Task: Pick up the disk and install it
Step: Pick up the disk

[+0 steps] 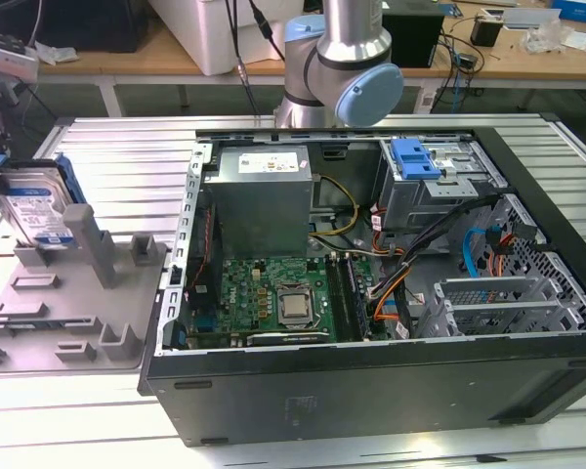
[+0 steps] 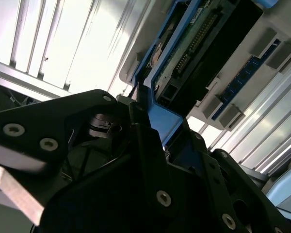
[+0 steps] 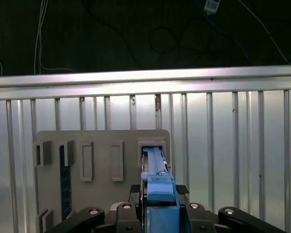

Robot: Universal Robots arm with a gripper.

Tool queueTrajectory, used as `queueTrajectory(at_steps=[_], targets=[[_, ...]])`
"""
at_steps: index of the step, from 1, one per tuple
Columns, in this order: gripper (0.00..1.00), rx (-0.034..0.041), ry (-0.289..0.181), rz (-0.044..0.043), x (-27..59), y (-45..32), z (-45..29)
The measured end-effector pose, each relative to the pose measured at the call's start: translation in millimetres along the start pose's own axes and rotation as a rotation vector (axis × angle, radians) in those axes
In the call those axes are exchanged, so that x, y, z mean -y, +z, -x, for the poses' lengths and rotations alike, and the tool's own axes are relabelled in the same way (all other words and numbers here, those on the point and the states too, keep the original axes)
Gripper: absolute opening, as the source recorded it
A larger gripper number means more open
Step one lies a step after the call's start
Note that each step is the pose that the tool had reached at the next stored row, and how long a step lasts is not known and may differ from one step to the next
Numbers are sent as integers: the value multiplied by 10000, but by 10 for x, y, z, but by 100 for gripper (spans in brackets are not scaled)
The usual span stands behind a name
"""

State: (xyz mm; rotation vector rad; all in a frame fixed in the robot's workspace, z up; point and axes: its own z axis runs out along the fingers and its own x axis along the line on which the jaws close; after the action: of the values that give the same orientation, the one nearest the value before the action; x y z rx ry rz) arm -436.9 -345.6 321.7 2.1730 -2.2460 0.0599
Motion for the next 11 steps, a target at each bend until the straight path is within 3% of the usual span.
queueTrajectory(at_steps=[11], targets=[[37, -23, 0, -2, 2, -142, -5]])
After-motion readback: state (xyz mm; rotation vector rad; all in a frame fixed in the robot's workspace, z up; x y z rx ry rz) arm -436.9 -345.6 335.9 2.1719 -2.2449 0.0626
